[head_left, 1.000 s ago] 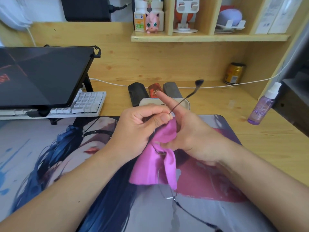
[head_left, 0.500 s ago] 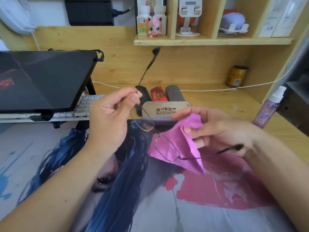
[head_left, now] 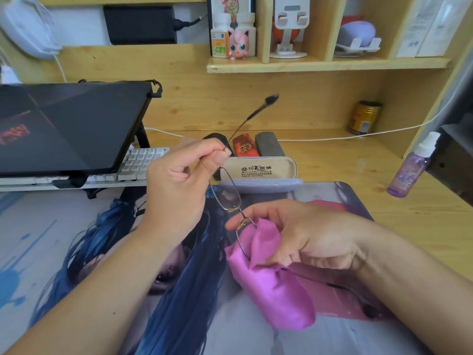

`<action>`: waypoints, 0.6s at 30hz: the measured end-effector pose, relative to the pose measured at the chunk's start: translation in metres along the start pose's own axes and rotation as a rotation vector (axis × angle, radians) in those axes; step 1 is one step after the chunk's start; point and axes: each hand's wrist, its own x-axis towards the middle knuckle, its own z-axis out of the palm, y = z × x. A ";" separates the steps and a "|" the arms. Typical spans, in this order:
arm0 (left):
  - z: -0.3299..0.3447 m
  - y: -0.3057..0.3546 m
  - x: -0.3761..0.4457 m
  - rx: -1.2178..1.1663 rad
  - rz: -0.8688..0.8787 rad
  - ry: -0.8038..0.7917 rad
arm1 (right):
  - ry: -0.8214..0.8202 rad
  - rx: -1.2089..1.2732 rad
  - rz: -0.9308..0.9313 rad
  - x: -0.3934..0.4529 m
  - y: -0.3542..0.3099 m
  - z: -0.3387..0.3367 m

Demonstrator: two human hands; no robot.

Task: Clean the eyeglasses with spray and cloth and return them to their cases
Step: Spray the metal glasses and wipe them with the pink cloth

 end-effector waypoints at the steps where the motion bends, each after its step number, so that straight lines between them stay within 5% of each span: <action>1: 0.002 0.000 -0.001 -0.002 -0.012 -0.004 | 0.056 -0.001 -0.014 0.001 0.000 0.003; 6: 0.008 0.000 -0.004 -0.026 -0.084 -0.007 | 0.280 0.057 -0.098 0.006 -0.001 0.005; 18: 0.003 0.000 -0.002 -0.020 -0.109 0.095 | 0.418 0.179 -0.222 0.011 -0.002 0.002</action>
